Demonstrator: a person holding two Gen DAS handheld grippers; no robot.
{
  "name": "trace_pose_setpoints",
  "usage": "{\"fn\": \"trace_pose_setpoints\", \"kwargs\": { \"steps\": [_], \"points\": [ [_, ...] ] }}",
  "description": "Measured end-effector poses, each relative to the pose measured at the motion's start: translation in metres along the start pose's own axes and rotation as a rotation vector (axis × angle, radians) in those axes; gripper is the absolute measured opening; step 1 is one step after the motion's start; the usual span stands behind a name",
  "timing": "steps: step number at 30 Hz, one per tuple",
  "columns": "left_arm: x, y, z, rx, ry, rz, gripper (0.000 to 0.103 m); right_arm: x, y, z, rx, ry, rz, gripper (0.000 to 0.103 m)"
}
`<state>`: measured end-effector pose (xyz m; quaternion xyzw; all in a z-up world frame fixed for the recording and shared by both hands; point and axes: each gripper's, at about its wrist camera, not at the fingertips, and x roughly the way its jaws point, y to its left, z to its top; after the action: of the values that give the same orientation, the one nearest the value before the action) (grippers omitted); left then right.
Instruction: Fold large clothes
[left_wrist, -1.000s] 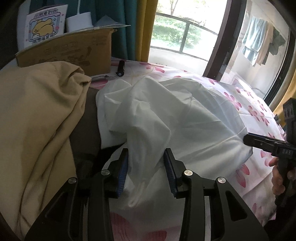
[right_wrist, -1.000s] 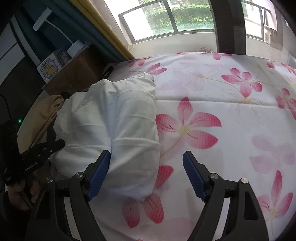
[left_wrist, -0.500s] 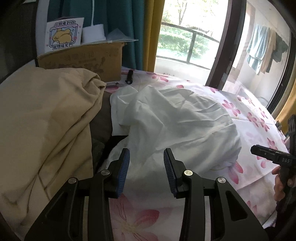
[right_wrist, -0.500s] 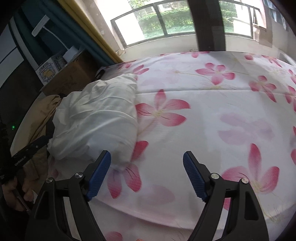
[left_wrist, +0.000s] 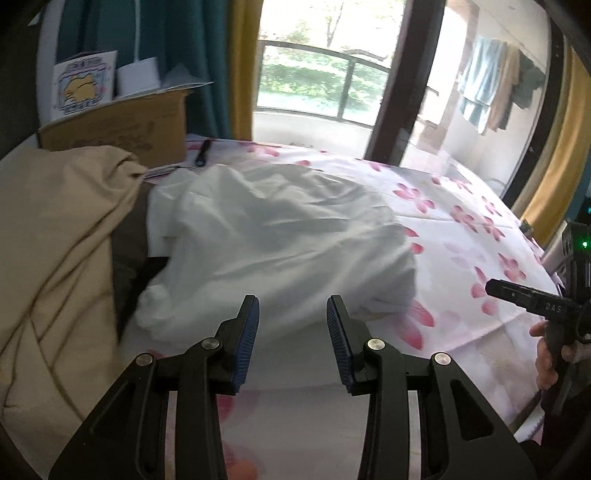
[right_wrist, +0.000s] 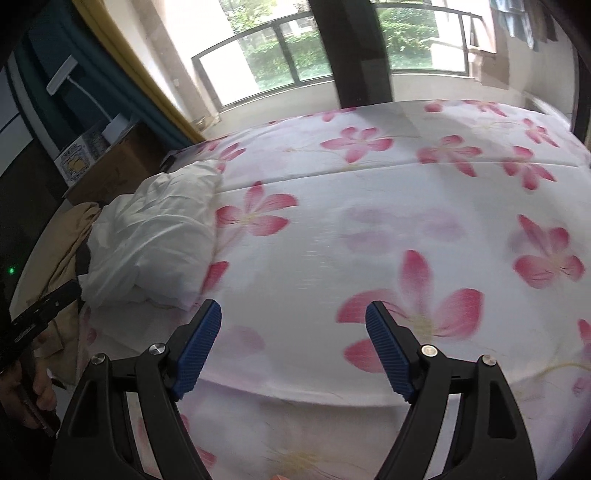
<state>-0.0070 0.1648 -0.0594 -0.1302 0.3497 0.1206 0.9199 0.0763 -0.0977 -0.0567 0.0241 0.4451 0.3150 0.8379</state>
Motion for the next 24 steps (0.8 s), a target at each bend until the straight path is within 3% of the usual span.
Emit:
{"fn": "trace_pose_setpoints", "kwargs": {
  "steps": [12, 16, 24],
  "points": [
    [-0.008, -0.043, 0.004, 0.041, -0.081, -0.034, 0.041, -0.040, -0.036, -0.005, 0.032, -0.073, -0.103, 0.080],
    [-0.013, -0.054, 0.007, 0.061, -0.113, -0.043, 0.060, -0.056, -0.044, -0.004, 0.025, -0.103, -0.132, 0.080],
    [-0.030, -0.076, 0.016, 0.096, -0.213, -0.042, 0.060, -0.086, -0.050, 0.002, -0.006, -0.174, -0.168, 0.080]
  ]
}}
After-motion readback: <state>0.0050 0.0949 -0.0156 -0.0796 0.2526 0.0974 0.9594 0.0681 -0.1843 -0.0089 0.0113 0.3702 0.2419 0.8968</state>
